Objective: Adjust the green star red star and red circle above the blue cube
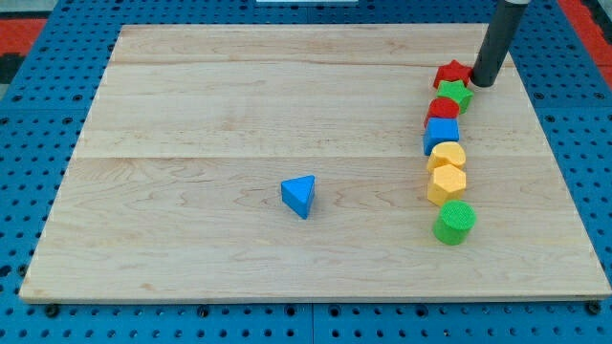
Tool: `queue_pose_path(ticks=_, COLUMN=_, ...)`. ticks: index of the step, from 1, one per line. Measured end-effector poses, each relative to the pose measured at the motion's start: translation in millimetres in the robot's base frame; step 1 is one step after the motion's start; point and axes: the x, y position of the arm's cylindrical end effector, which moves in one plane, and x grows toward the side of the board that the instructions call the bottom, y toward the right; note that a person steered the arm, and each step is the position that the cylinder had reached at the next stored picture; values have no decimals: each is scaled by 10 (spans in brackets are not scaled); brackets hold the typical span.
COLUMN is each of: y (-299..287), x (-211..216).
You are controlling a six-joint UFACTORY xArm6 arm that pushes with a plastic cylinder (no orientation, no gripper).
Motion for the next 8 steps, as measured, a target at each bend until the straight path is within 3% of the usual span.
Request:
queue_pose_path(ticks=2, y=-165, x=-37)
queue_pose_path(ticks=4, y=-38, x=349)
queue_pose_path(ticks=5, y=-412, x=302)
queue_pose_path(ticks=6, y=-406, x=295)
queue_pose_path(ticks=7, y=-20, x=165)
queue_pose_path(ticks=8, y=-32, x=-161)
